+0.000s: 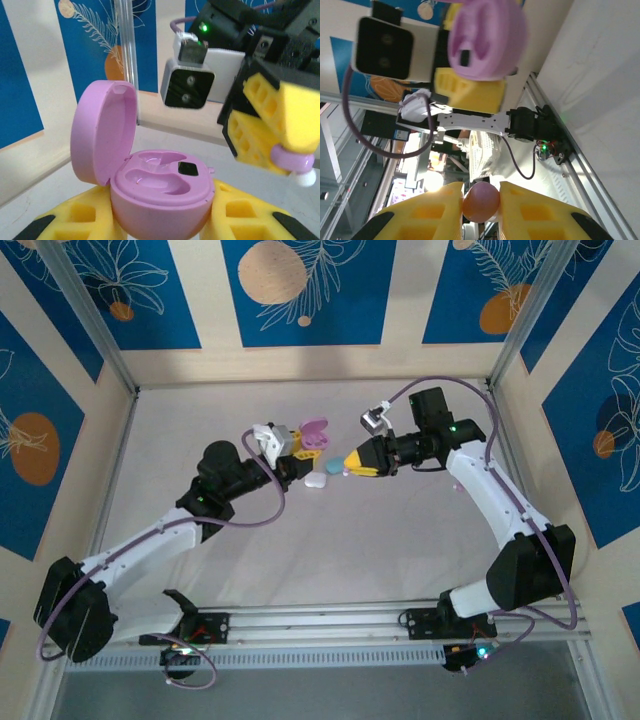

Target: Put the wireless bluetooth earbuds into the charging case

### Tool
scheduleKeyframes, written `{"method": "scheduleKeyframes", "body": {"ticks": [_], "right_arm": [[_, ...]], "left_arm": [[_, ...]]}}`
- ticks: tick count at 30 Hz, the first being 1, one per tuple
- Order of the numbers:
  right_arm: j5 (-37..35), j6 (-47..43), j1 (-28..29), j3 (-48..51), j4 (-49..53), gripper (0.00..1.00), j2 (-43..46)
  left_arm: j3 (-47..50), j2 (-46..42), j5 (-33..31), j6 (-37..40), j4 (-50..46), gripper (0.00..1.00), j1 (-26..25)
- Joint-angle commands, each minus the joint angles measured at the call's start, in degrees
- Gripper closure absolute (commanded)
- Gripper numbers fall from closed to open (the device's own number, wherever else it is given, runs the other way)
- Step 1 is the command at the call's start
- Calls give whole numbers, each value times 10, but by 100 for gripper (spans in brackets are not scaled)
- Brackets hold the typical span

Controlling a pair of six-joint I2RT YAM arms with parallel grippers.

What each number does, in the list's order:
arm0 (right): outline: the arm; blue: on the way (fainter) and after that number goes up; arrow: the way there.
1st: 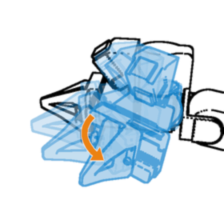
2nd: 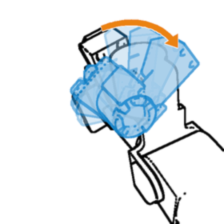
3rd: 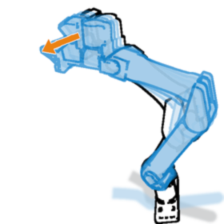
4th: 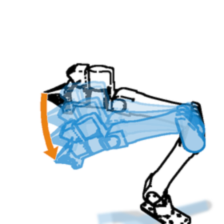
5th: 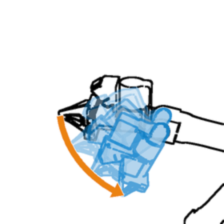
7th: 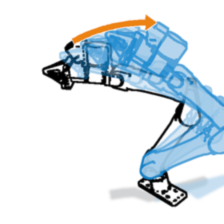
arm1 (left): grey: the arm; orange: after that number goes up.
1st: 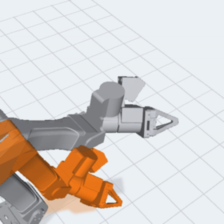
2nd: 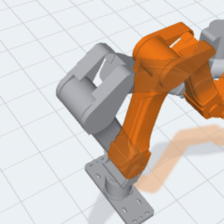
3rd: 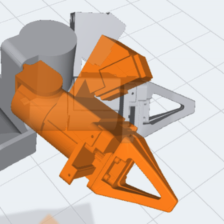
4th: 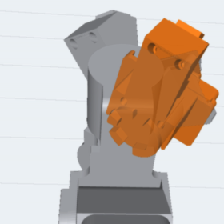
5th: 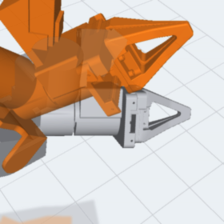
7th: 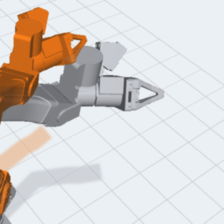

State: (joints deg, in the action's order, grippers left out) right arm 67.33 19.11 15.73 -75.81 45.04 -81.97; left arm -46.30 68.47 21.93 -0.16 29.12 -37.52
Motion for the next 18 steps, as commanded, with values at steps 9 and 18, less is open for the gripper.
{"method": "scheduleKeyframes", "body": {"ticks": [9,18], "right_arm": [[-56,59,4,-54,-14,77,13],[-205,77,57,-89,-41,76,10]], "left_arm": [[19,30,48,16,71,72,1],[23,52,57,14,110,72,-6]]}}
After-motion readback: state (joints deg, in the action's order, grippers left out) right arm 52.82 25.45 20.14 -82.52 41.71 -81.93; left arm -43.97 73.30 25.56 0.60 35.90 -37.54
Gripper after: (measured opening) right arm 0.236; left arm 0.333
